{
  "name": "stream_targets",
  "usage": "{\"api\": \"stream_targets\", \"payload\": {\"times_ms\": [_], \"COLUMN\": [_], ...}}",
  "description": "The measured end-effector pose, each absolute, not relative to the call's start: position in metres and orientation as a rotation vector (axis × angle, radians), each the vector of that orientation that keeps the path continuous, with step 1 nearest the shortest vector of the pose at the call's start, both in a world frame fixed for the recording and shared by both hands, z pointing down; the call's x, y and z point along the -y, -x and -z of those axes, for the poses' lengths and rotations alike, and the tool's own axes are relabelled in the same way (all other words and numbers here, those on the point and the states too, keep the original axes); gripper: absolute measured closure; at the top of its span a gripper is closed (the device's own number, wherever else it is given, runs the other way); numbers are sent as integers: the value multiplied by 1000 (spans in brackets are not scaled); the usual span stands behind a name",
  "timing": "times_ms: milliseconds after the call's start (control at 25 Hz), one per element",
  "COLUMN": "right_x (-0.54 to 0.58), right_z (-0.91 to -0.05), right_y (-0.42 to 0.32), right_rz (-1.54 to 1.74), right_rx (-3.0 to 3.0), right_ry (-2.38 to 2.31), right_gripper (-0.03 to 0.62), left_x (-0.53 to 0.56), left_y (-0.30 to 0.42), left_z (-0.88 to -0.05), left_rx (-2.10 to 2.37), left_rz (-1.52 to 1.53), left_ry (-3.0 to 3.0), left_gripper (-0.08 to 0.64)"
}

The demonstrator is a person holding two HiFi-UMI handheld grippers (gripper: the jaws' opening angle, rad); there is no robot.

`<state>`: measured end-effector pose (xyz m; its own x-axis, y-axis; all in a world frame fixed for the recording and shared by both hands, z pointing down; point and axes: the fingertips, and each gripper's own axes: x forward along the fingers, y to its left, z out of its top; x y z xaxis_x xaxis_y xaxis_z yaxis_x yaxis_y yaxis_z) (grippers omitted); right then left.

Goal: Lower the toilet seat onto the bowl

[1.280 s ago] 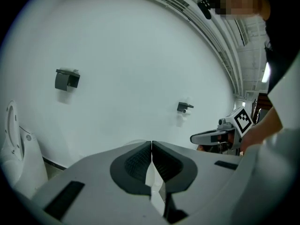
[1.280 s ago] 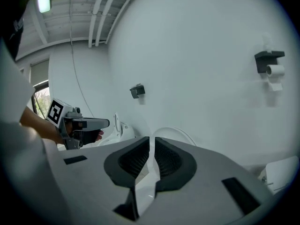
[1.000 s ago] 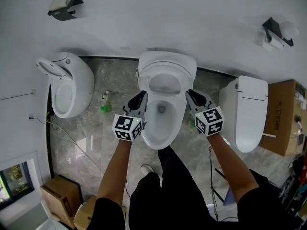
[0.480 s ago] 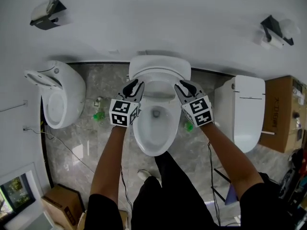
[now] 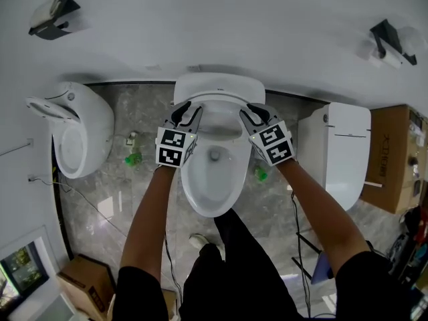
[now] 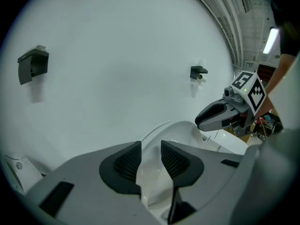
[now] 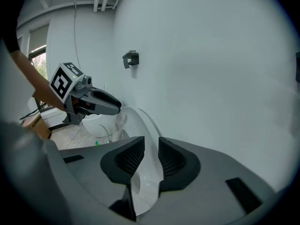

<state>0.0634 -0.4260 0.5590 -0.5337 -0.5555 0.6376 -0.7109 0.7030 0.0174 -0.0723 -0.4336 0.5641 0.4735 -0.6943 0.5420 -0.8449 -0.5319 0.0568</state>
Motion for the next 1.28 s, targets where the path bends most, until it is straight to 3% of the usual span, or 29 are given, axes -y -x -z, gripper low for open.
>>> {"api": "stream_targets", "payload": {"times_ms": [320,800,1280], "right_x": [442,445,421], "right_z": [-571,-572,-563], "right_y": [-58,-51,-53], "right_rz": [-289,-182,-202], "right_rx": [2269,2275,2276], "right_ry": [-958,-895,-918], "right_gripper": [493,489,494], "left_x": [448,451,429], "left_y": [78,63,66], "left_z": [-565,-573,-562], "left_rx": [1318,1211,1195], "left_rz": [-649,-877,-803], "left_ry": [-2413,-2559,-2531], "left_gripper": [431,427,454]}}
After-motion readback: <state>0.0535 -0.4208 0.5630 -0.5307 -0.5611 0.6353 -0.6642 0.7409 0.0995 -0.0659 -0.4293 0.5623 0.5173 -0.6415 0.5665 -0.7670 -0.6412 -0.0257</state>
